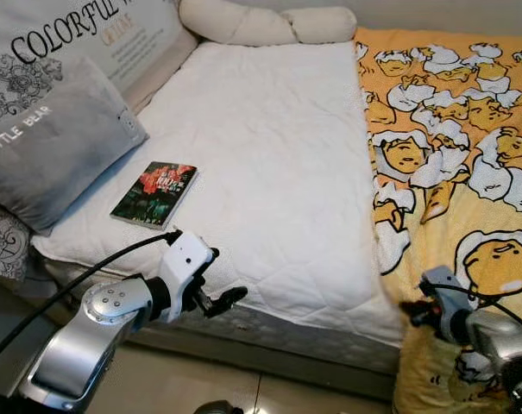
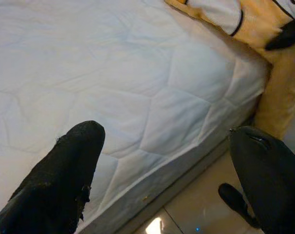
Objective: Clean up the room
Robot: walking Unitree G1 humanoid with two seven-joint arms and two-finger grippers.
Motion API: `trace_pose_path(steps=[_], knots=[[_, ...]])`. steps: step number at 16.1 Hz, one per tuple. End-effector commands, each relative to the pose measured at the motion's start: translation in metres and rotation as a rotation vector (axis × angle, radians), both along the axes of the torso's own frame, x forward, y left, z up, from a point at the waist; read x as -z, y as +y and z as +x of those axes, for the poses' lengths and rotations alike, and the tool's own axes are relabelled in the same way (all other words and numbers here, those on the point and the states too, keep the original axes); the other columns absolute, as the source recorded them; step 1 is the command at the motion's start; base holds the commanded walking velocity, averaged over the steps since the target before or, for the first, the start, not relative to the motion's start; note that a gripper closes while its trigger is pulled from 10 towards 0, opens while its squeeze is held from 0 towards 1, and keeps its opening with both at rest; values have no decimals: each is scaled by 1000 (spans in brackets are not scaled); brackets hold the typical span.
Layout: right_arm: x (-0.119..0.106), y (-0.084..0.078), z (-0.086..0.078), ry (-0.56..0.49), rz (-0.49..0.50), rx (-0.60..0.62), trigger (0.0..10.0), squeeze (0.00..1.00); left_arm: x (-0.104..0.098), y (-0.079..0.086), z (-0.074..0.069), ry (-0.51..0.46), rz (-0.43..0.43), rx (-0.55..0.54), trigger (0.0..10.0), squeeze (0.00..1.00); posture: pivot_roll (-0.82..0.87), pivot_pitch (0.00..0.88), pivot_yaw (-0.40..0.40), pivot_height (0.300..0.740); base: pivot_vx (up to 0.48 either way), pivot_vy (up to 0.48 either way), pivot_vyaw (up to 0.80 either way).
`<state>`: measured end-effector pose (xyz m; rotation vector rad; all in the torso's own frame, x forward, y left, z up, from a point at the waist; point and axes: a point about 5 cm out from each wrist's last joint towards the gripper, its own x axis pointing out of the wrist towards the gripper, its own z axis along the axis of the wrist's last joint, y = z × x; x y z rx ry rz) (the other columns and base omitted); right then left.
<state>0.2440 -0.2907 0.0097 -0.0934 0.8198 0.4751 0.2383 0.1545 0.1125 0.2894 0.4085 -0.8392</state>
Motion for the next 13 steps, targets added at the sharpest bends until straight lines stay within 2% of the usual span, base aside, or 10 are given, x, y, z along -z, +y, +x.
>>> trace_pose_path(steps=[1,2,3,5,8,9,10,11,12,13], knots=[[-10,8,0,-1,131,-94,0,0,-2,2,6,-24,13,-16,10000,0,-36,0,58,740,0,0,0],[-16,16,-3,14,236,-158,0,0,-2,1,8,-31,10,-18,10000,0,-43,0,56,740,0,0,0],[-19,21,-5,19,282,-185,0,0,-2,0,9,-33,8,-19,10000,0,-43,0,55,740,0,0,0],[-31,40,-13,22,426,-285,0,0,-3,0,10,-41,3,-21,10000,0,-43,0,53,740,0,0,0],[-38,55,-19,21,487,-306,0,0,-2,3,10,-42,5,-22,10000,0,-41,0,50,740,0,0,0],[-35,59,-21,23,472,-258,0,0,-1,5,10,-42,7,-25,10000,0,-40,0,49,740,0,0,0],[-8,53,-22,60,295,-143,1725,0,0,4,10,-40,9,-23,10000,0,-43,0,52,740,0,0,0],[1,51,-22,72,230,-108,1725,0,1,3,11,-40,9,-22,10000,0,-43,0,52,740,0,0,0],[15,48,-22,77,132,-25,10000,0,2,0,12,-40,9,-18,10000,0,-46,0,54,740,0,0,0],[25,48,-18,54,84,75,10000,0,3,-3,14,-41,10,-13,10000,0,-46,0,56,740,0,0,0]])
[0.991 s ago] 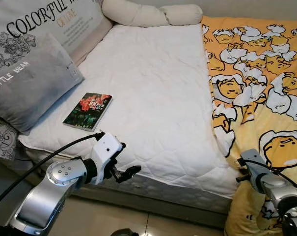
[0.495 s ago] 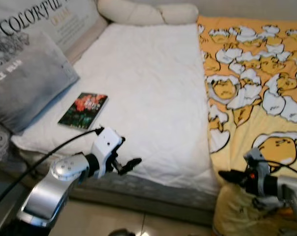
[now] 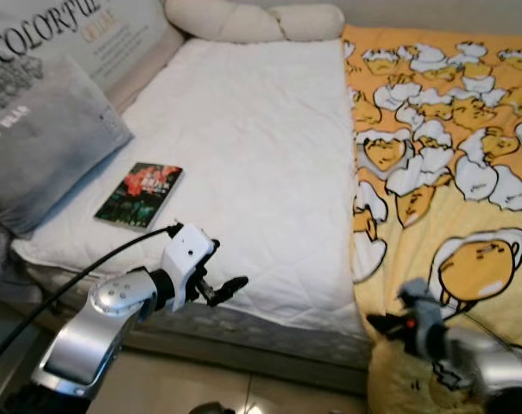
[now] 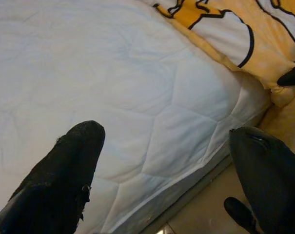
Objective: Clean up the room
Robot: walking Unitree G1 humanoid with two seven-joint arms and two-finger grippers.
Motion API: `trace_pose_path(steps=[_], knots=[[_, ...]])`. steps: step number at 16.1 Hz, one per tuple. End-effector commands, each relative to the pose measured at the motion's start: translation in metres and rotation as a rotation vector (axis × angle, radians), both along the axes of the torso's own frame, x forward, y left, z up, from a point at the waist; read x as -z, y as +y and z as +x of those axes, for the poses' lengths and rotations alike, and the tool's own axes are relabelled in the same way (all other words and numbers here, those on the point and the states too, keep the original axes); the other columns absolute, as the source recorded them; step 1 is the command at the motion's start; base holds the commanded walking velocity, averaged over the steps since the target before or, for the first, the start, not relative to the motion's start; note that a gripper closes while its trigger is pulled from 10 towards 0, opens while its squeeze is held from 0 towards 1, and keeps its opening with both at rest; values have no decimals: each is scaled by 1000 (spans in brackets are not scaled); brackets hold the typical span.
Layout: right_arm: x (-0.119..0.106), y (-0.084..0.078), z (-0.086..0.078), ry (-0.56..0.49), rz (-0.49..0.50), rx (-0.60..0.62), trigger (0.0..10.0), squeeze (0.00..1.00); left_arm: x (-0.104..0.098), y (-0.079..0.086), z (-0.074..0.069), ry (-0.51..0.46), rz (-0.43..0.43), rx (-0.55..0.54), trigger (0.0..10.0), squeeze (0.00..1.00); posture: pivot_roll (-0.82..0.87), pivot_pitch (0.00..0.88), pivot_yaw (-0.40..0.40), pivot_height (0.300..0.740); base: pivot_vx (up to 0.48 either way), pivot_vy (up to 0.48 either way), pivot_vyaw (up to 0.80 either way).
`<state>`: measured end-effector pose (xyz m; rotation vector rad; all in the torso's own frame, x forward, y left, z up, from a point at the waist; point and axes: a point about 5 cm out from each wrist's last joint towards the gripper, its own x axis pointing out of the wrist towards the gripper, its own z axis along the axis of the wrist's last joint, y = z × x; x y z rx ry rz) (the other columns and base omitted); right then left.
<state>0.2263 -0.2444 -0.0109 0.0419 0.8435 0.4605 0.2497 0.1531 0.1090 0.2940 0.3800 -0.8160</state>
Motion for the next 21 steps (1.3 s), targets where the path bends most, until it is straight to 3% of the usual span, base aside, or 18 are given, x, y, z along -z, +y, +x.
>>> trace_pose_path(steps=[1,2,3,5,7,8,10,11,13,15,17,19,20,21], knots=[[5,3,-1,5,-17,24,10000,0,0,-2,2,-11,15,6,10000,0,-44,0,55,740,0,0,0],[6,7,0,-34,16,56,10000,1000,1,-4,4,-19,20,4,10000,0,-40,0,53,740,0,0,0],[6,8,0,-47,34,65,10000,1000,1,-4,5,-22,22,1,10000,0,-41,0,53,740,0,0,0],[6,16,-2,-71,167,1,10000,1000,3,-2,4,-26,27,-22,10000,0,-42,0,51,740,0,0,0],[3,25,-11,-107,313,-84,10000,1000,5,8,5,-47,22,-111,10000,0,-40,0,44,740,0,0,0],[3,28,-15,-106,338,-117,10000,1000,5,12,5,-50,11,-153,10000,0,-38,0,41,740,0,0,0],[17,17,-21,-131,196,-85,10000,1000,5,13,2,-70,-4,-201,10000,0,-39,0,39,740,0,0,0],[18,15,-20,-147,179,-47,10000,1000,5,14,1,-76,-12,-218,10000,0,-42,0,40,740,0,0,0],[14,13,-6,-293,114,164,10000,1000,4,18,4,-142,-73,-399,10000,0,-51,0,43,740,0,0,0],[2,14,14,-401,79,350,10000,1000,1,18,2,-180,-109,-499,10000,0,-43,0,34,740,0,-144,0],[-16,28,20,-552,64,379,10000,1000,0,14,1,-192,-124,-534,10000,0,-40,0,32,740,0,-450,0],[-33,50,21,-636,44,383,10000,1000,1,14,2,-196,-117,-550,10000,0,-40,0,34,740,0,-480,0],[-51,67,21,-704,37,403,10000,1000,1,15,3,-203,-108,-562,10000,0,-41,0,38,740,0,-480,0],[-64,73,22,-739,48,425,10000,1000,0,16,3,-206,-107,-567,10000,0,-41,0,39,740,0,-480,0]])
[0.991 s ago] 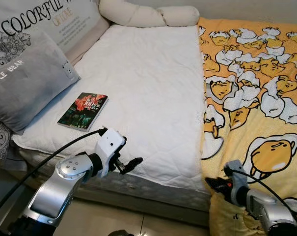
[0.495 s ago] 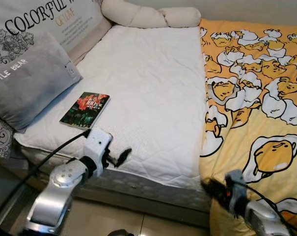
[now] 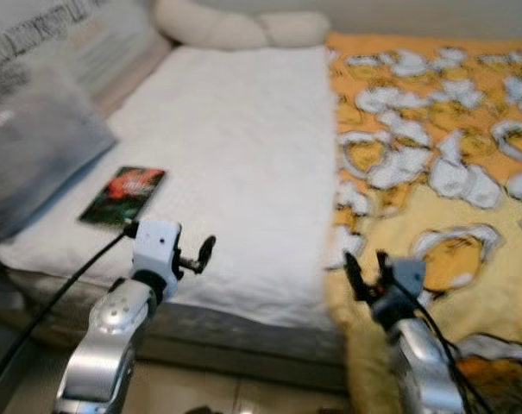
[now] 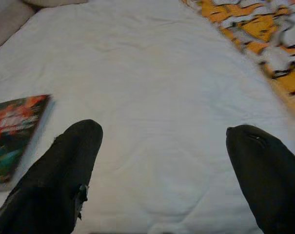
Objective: Clean up the room
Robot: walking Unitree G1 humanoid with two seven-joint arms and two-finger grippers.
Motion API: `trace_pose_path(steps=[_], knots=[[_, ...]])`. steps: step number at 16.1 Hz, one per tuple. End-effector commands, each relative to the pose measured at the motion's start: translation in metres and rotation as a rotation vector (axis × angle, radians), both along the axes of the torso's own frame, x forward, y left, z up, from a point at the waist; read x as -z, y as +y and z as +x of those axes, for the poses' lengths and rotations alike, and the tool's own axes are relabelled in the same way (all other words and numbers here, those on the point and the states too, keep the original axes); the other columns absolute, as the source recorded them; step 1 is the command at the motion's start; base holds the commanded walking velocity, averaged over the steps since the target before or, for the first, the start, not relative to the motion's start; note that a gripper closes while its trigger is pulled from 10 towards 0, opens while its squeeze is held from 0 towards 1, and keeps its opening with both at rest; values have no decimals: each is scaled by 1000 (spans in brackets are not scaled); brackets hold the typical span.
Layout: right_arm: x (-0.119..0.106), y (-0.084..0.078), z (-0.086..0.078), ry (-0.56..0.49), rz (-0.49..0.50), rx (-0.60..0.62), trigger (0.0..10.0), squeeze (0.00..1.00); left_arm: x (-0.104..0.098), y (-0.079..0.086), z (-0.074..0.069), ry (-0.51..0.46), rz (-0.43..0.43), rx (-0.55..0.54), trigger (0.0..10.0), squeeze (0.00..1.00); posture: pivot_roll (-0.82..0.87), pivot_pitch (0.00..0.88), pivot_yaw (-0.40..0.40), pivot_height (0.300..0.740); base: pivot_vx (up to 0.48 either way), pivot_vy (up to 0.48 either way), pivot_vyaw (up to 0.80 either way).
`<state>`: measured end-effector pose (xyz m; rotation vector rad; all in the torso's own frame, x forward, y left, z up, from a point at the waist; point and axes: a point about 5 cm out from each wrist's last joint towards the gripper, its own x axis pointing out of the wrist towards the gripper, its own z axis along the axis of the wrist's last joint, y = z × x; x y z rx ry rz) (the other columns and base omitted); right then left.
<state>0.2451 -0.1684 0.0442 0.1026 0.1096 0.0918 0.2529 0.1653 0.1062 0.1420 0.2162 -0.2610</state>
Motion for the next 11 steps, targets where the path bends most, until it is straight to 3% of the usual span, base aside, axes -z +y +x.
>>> trace_pose_path(steps=[1,6,11], knots=[[-15,-1,4,-38,-11,33,10000,1000,-3,3,0,-13,14,-17,10000,0,-36,0,33,740,0,-480,0],[-35,9,5,-34,-29,46,10000,1000,-1,11,1,-22,30,-86,10000,0,-23,0,13,740,0,-480,0],[-33,1,11,10,-73,44,10000,1000,-4,16,5,-34,39,-123,10000,0,-6,0,-1,740,0,-480,0]])
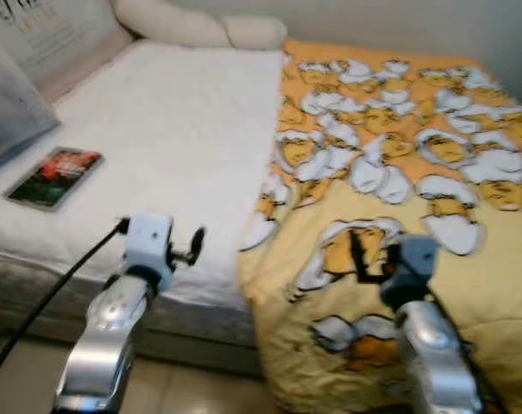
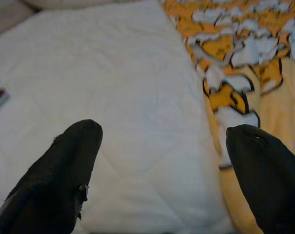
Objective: Clean up the room
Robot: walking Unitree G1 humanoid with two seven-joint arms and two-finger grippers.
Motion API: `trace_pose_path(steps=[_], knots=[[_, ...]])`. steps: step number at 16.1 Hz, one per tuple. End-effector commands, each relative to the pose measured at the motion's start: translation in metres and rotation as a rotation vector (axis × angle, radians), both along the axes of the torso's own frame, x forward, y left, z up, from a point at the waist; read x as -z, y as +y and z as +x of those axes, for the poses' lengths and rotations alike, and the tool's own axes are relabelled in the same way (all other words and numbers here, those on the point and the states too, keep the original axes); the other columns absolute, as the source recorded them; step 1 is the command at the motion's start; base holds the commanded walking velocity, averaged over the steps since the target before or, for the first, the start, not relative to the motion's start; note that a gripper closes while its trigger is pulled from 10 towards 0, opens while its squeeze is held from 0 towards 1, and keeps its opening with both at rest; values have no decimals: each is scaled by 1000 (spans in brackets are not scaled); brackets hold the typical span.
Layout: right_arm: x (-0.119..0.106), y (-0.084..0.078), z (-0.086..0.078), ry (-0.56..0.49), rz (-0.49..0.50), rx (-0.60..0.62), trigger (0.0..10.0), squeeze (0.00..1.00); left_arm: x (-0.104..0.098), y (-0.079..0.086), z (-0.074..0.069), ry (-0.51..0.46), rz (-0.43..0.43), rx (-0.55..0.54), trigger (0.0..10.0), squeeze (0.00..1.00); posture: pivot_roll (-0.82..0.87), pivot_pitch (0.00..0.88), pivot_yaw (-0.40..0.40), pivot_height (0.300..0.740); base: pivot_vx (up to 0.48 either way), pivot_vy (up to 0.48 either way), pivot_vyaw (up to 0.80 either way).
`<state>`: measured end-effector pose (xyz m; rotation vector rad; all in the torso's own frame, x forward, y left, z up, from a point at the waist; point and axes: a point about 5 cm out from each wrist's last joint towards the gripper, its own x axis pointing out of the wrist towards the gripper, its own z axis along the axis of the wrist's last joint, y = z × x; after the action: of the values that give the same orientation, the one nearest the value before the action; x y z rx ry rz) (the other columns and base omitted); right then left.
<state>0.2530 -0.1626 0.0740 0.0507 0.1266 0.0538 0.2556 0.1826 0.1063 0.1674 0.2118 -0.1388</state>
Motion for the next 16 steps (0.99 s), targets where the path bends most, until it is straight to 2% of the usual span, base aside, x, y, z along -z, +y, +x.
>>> trace_pose_path(steps=[1,6,11,12,13,16], knots=[[-3,-4,4,-2,-24,9,10000,1000,-3,0,3,-17,6,-9,10000,0,-8,0,-2,740,0,-480,0],[1,4,3,20,-36,9,10000,1000,-4,-5,7,-23,11,0,10000,0,-17,0,-1,740,0,-480,0],[3,2,5,35,-35,35,10000,1000,-6,-5,10,-26,29,10,10000,0,-14,0,6,740,0,-472,0],[3,2,6,35,-35,36,10000,718,-6,-5,10,-27,29,9,10000,0,-15,0,6,740,0,-465,-556],[4,2,6,36,-31,41,10000,0,-5,-5,10,-28,28,10,10000,0,-18,0,6,740,0,-461,-800],[5,0,7,36,-24,54,10000,0,-6,-6,13,-33,23,7,10000,0,-23,0,5,740,0,-446,-800]])
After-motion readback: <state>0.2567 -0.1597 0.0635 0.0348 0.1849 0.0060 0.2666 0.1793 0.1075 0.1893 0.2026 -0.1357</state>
